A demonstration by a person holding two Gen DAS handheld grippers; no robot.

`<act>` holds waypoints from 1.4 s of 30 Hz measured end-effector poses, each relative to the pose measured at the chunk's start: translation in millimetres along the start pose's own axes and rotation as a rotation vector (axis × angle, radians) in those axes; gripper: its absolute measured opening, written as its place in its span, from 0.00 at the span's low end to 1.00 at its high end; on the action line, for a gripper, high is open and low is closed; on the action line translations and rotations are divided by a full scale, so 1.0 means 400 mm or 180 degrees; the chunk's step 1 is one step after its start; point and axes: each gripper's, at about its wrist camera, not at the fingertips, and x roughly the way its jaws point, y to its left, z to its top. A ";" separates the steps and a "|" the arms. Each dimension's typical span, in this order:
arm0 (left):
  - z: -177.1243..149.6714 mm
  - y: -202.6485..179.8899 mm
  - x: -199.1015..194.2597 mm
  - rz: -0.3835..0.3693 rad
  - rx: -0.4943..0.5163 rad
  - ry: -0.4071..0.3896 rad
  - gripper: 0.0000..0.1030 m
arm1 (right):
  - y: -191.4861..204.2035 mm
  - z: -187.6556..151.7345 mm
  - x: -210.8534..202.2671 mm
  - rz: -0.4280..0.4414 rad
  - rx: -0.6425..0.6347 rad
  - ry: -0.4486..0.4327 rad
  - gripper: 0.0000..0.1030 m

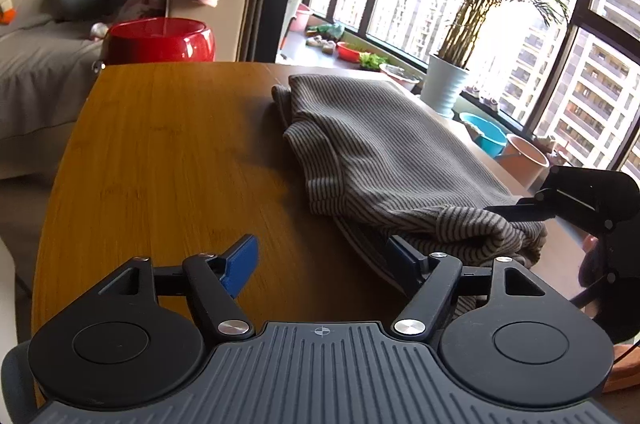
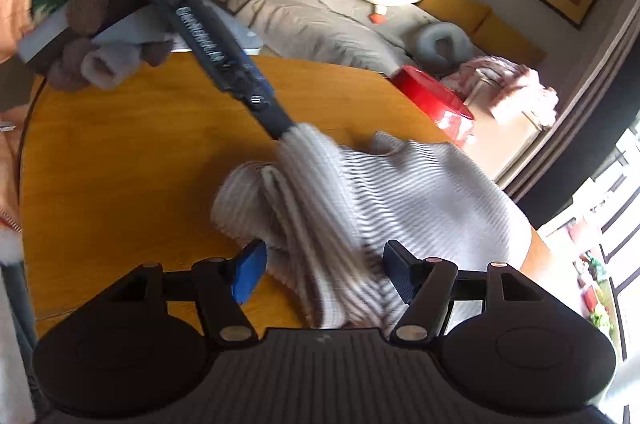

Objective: Fold clothes

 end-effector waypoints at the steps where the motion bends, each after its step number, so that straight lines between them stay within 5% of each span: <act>1: -0.001 0.001 0.002 -0.0003 -0.0010 0.0009 0.75 | 0.005 -0.001 0.001 0.0003 -0.0004 0.0005 0.67; 3: -0.003 0.002 0.001 -0.0015 -0.0016 0.0015 0.75 | 0.007 0.000 0.008 0.0001 0.0064 0.0030 0.64; 4: -0.004 0.001 -0.002 -0.0022 -0.0014 0.0012 0.75 | -0.005 0.003 0.011 0.0007 0.0231 0.0033 0.53; 7: -0.011 -0.004 -0.014 -0.0086 0.0027 0.0020 0.77 | -0.122 -0.007 0.005 0.0311 0.1329 0.0009 0.34; 9: -0.018 -0.009 -0.023 -0.0148 0.0070 0.0032 0.75 | -0.217 -0.018 0.000 0.0587 0.2167 -0.0017 0.31; 14: -0.038 -0.078 -0.007 -0.0580 0.0331 0.0078 0.56 | -0.300 -0.038 -0.025 0.0749 0.2643 -0.0159 0.31; 21: -0.004 -0.193 0.056 -0.0689 0.0790 -0.0379 0.56 | -0.305 -0.039 -0.021 0.0791 0.2624 -0.0120 0.31; 25: 0.013 -0.190 0.077 -0.0692 0.0723 -0.0431 0.39 | -0.316 -0.027 -0.057 0.0666 0.2498 -0.0228 0.38; 30: -0.007 -0.185 0.050 -0.0724 0.0763 -0.0378 0.27 | -0.244 -0.024 -0.182 -0.0016 0.1428 -0.0269 0.52; 38: -0.019 -0.163 0.018 -0.0695 0.0748 -0.0321 0.25 | -0.054 0.000 -0.102 -0.0156 0.0358 -0.0165 0.72; 39: -0.022 -0.161 0.014 -0.0686 0.0767 -0.0318 0.25 | -0.034 0.004 -0.073 -0.0168 0.0227 -0.0143 0.71; 41: -0.023 -0.146 0.009 -0.0654 0.0761 -0.0312 0.25 | -0.048 0.013 -0.030 -0.0156 0.0349 -0.0102 0.30; 42: -0.024 -0.138 0.006 -0.0637 0.0755 -0.0309 0.25 | -0.082 0.019 -0.027 -0.0058 0.0614 -0.0104 0.24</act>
